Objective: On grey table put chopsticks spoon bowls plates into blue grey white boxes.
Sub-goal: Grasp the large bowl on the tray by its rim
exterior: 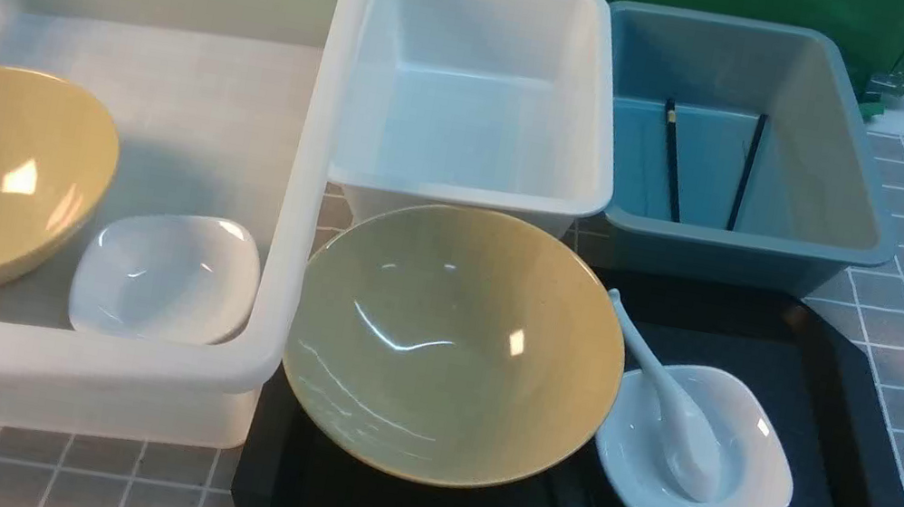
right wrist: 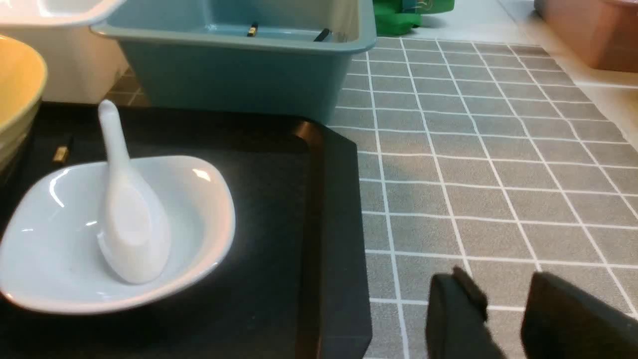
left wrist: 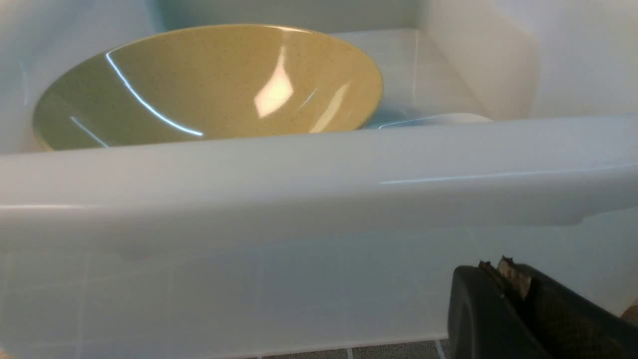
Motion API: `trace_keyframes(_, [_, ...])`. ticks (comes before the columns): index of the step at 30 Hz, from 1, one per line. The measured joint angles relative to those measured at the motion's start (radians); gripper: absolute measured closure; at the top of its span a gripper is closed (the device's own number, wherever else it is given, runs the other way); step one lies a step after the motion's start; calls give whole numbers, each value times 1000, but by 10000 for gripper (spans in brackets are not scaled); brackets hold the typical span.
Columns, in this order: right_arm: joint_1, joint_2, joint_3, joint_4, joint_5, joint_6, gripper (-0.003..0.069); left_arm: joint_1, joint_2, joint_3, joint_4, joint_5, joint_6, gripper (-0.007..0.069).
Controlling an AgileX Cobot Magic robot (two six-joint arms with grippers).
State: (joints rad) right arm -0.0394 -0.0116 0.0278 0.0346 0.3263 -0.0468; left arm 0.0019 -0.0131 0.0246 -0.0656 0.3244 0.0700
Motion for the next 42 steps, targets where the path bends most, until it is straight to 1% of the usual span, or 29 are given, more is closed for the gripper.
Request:
trace_keyframes(38, [0, 0, 0, 0, -1, 0, 421, 0, 0, 0, 2, -3, 1, 638])
trace_keyframes(42, [0, 0, 0, 0, -50, 0, 421, 0, 0, 1, 13, -26, 3, 638])
